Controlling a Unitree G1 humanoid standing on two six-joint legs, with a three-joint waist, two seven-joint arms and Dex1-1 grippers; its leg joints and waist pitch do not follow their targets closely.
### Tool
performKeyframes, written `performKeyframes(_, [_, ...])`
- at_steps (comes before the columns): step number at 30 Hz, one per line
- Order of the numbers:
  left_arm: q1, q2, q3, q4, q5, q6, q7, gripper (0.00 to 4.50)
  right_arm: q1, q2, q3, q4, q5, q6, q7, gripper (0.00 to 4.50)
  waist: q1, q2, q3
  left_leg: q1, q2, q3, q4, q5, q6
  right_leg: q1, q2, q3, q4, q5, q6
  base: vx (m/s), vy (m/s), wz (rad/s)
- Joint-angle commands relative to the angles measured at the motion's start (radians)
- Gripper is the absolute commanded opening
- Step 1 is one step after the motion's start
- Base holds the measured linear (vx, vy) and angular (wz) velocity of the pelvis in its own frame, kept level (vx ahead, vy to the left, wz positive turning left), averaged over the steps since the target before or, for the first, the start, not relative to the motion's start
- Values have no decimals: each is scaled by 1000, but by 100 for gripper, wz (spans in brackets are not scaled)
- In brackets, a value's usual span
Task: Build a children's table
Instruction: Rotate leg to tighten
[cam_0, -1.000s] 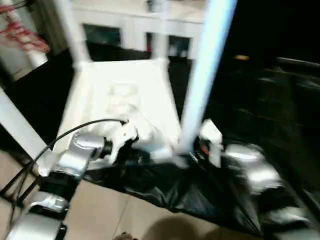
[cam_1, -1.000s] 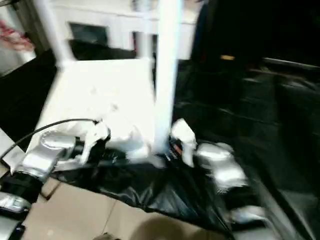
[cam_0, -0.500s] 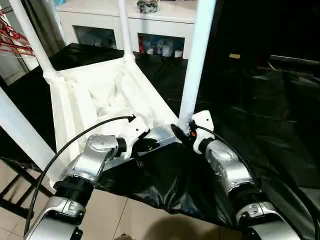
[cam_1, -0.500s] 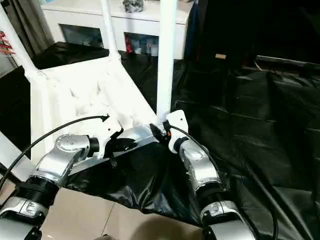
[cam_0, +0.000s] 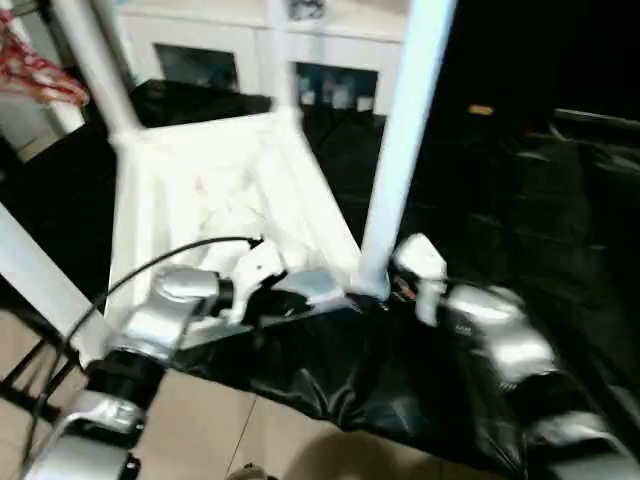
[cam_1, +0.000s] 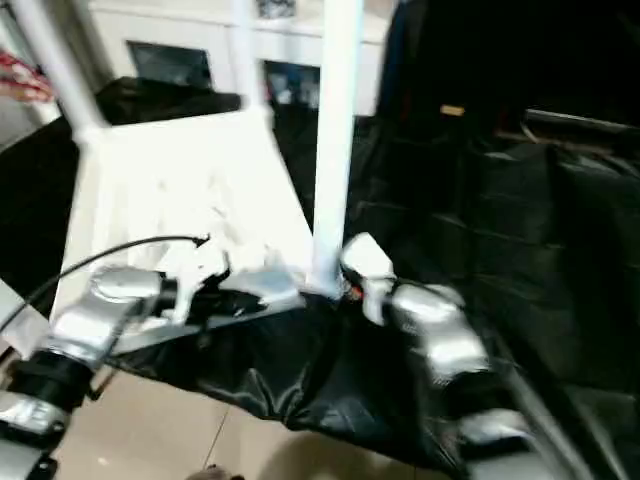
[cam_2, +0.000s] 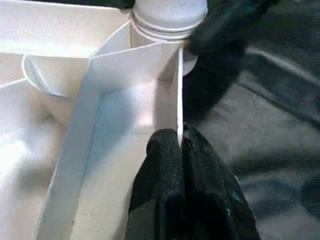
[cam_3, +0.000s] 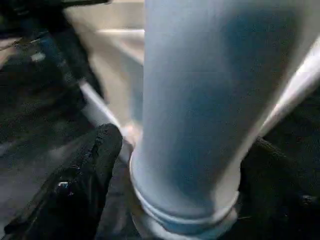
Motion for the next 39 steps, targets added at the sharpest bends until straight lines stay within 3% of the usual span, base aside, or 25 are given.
performKeyframes(1, [-28,-11,-18,6,-20,-13,-4,0,29,16,111,-60,29,24,149,377,0,-5,-55,8,61,-27,-61,-145,88,45,-90,64,-67,-39,-218,0,0,0])
performKeyframes(8, [-26,5,-24,-12,-33,15,-49,0,38,-11,121,-75,46,67,233,321,12,-7,-53,11,63,-28,-65,-170,61,42,-94,66,-73,-111,-212,0,0,0])
performKeyframes(12, [-8,3,-27,-29,-37,20,-64,0,51,-12,115,-105,56,98,239,293,13,-8,-57,10,63,-29,-63,-142,64,44,-93,66,-67,-68,-213,0,0,0])
performKeyframes(17, [3,-22,-2,-41,-35,34,28,0,52,28,95,-75,14,105,102,265,13,-10,-56,8,62,-29,-63,-141,65,44,-94,64,-68,-71,-212,0,0,0])
performKeyframes(20, [5,-38,18,-45,-24,42,92,0,36,64,79,-24,-32,93,-23,262,3,-10,-46,13,61,-32,-73,-216,25,39,-99,66,-87,-234,-186,0,0,0])
performKeyframes(22, [15,-55,29,-62,-5,54,162,0,16,120,50,32,-68,92,-208,261,-5,-14,-44,14,60,-35,-77,-241,4,40,-102,68,-94,-304,-164,-26,-2,-3])
performKeyframes(26, [26,-81,34,-83,9,72,229,0,3,177,19,58,-64,112,-327,261,-24,-11,-40,19,59,-41,-85,-289,-21,36,-102,69,-105,-390,-132,0,0,0])
performKeyframes(27, [31,-100,37,-94,12,88,262,0,-3,205,15,70,-75,114,-393,261,-27,-6,-40,24,61,-39,-84,-292,-26,31,-100,72,-104,-374,-137,0,0,0])
performKeyframes(30, [45,-150,34,-121,26,118,354,0,-16,281,5,100,-105,119,-540,261,-32,1,-41,22,59,-39,-85,-285,-28,32,-96,73,-101,-325,-146,0,0,0])
performKeyframes(32, [50,-173,27,-127,34,130,388,0,-20,312,1,113,-113,121,-582,261,-36,-8,-43,18,56,-37,-84,-269,-23,36,-94,74,-96,-289,-153,0,0,0])
performKeyframes(34, [50,-186,10,-125,41,119,388,0,-17,327,7,112,-112,101,-585,261,-34,-1,-46,18,55,-34,-79,-239,-8,35,-93,75,-92,-243,-157,0,0,0])
performKeyframes(35, [49,-188,4,-124,44,113,387,0,-16,328,7,111,-109,93,-580,296,-34,-2,-47,19,54,-32,-78,-232,-2,35,-92,75,-94,-229,-157,0,0,0])
performKeyframes(39, [48,-182,-4,-116,46,99,365,0,-15,311,-10,100,-81,85,-548,336,-35,3,-50,13,53,-32,-76,-210,14,40,-88,73,-87,-163,-166,0,0,0])
